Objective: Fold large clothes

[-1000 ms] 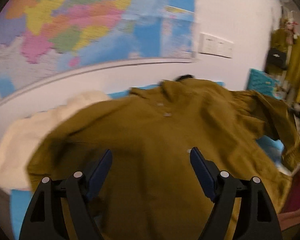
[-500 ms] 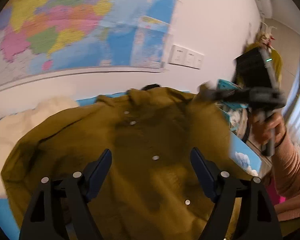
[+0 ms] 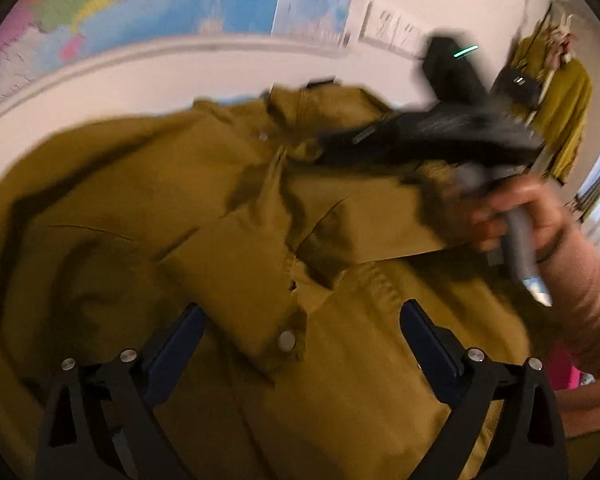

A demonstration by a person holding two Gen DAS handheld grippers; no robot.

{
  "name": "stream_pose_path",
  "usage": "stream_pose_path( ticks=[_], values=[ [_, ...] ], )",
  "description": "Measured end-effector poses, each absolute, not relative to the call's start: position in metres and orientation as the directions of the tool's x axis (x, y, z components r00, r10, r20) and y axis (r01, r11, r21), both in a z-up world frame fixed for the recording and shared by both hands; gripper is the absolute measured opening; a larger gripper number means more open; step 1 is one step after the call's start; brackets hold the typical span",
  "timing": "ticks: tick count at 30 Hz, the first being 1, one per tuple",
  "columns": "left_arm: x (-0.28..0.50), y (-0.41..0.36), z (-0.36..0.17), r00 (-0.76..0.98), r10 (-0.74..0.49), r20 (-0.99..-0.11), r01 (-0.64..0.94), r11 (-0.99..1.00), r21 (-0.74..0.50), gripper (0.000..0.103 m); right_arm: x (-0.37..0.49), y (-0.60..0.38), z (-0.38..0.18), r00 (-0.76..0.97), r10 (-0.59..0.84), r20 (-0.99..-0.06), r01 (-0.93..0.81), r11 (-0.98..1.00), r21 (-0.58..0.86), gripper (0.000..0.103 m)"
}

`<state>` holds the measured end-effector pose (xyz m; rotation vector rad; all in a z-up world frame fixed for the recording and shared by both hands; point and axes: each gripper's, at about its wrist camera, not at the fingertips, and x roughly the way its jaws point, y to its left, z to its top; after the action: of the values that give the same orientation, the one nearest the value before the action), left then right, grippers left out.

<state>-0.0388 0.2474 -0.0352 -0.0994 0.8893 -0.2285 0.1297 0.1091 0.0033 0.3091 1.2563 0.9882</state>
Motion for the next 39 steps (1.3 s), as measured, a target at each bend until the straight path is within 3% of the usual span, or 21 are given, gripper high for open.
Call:
stream_pose_path(
  ticks=[2,4,6,8,11,13,17,19,21,23,25,33,39],
  values=[
    [-0.019,0.253,-0.047,0.574,-0.21,-0.791,0.103,0.977,-0.185,0.066,0.127,0.09,0.019,0.022,0.761,-0.649,-0.483,0.576,0.659,0.052],
    [-0.005,0.265,-0.054,0.548,-0.21,-0.81,0.05,0.975,-0.219,0.025,0.123,0.067,0.033,0.069,0.74,-0.669,-0.522,0.598,0.608,0.052],
    [0.003,0.281,-0.054,0.547,-0.211,-0.81,0.01,0.969,-0.246,0.011,0.123,0.055,0.038,0.11,0.708,-0.698,-0.539,0.632,0.556,0.052],
    [0.006,0.293,-0.047,0.569,-0.195,-0.799,-0.011,0.97,-0.244,0.008,0.122,0.046,0.03,0.105,0.679,-0.727,-0.542,0.652,0.531,0.052],
    [0.012,0.305,-0.037,0.593,-0.159,-0.789,-0.034,0.974,-0.222,0.009,0.121,0.047,0.003,0.086,0.595,-0.799,-0.55,0.697,0.46,0.051],
    [0.018,0.311,-0.039,0.583,-0.107,-0.805,-0.063,0.982,-0.176,0.014,0.121,0.046,-0.02,0.106,0.506,-0.856,-0.55,0.747,0.373,0.036],
    [0.029,0.309,-0.049,0.549,-0.053,-0.834,-0.08,0.99,-0.115,0.019,0.119,0.05,-0.043,0.088,0.459,-0.884,-0.536,0.77,0.346,0.036],
    [0.029,0.304,-0.047,0.551,-0.031,-0.834,-0.076,0.993,-0.087,0.021,0.115,0.053,-0.03,0.104,0.484,-0.869,-0.547,0.758,0.357,0.044],
    [0.025,0.301,-0.044,0.558,-0.025,-0.829,-0.073,0.994,-0.08,0.037,0.108,0.055,-0.006,0.13,0.55,-0.825,-0.561,0.727,0.396,0.045],
    [0.022,0.3,-0.038,0.583,-0.02,-0.812,-0.065,0.995,-0.071,0.044,0.098,0.065,0.013,0.134,0.596,-0.792,-0.602,0.684,0.412,0.045],
    [0.011,0.299,-0.027,0.619,-0.009,-0.785,-0.061,0.996,-0.059,0.059,0.088,0.084,0.021,0.098,0.63,-0.77,-0.643,0.631,0.434,0.045],
    [-0.067,0.307,0.021,0.735,0.076,-0.673,-0.104,0.995,-0.002,0.073,0.083,0.142,-0.048,-0.042,0.514,-0.857,-0.652,0.636,0.413,0.044],
    [-0.118,0.341,0.037,0.754,0.151,-0.639,-0.205,0.979,-0.009,0.074,0.058,0.144,0.001,-0.044,0.65,-0.759,-0.681,0.536,0.499,0.046]
  ],
)
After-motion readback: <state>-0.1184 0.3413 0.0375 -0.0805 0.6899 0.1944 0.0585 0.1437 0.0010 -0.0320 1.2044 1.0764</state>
